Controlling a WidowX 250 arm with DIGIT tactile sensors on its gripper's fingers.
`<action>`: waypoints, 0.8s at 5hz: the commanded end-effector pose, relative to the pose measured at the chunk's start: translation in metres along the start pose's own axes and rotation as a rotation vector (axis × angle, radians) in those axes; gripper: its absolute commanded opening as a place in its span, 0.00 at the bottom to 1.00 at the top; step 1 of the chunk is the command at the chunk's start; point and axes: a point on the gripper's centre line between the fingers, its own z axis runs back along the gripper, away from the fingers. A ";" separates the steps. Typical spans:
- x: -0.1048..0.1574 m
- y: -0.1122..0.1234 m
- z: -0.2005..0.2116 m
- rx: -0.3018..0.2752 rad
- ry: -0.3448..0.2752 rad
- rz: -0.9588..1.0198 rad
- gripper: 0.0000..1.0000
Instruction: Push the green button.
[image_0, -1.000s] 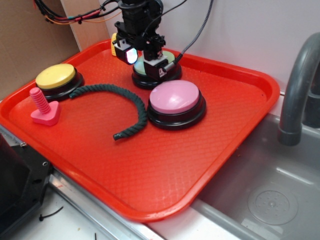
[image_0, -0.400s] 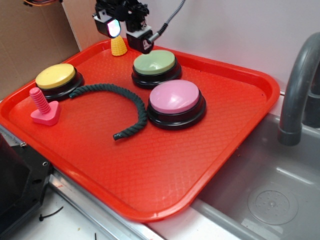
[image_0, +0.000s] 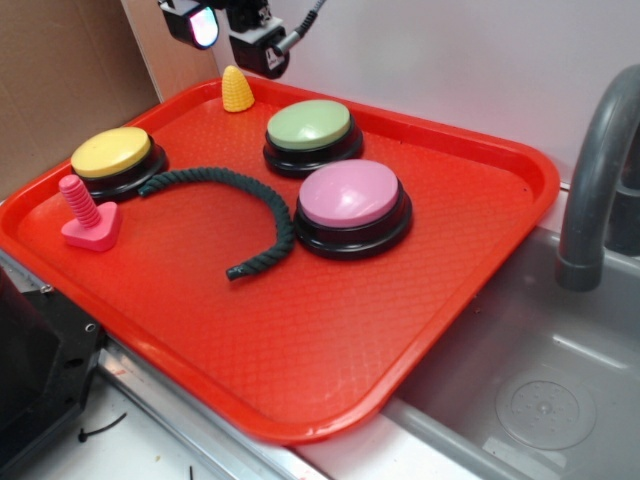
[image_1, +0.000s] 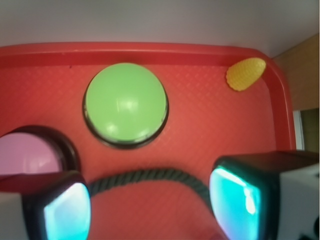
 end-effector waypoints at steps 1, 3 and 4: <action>-0.008 -0.001 0.028 0.006 -0.032 0.019 1.00; -0.016 -0.002 0.039 0.014 -0.041 0.031 1.00; -0.022 -0.006 0.047 0.007 -0.041 0.031 1.00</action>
